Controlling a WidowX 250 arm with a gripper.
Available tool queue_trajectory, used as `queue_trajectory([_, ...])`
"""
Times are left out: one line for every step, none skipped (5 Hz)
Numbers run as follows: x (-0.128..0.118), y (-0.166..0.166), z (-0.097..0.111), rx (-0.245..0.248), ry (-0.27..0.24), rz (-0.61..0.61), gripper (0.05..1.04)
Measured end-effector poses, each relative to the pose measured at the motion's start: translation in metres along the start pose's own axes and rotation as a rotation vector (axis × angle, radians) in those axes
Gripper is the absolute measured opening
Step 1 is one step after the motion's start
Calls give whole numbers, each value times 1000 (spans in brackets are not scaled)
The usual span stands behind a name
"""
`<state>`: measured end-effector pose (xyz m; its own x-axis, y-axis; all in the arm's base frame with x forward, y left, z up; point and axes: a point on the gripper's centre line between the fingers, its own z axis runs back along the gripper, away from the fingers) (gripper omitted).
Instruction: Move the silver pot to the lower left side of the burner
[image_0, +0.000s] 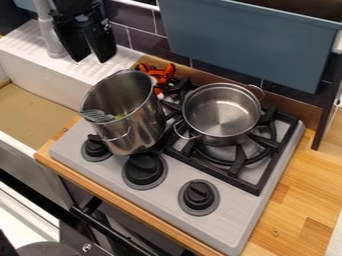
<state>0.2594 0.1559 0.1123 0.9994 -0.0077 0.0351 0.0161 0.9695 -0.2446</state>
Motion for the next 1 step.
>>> queue_trajectory([0,0,0,2,0,3,997])
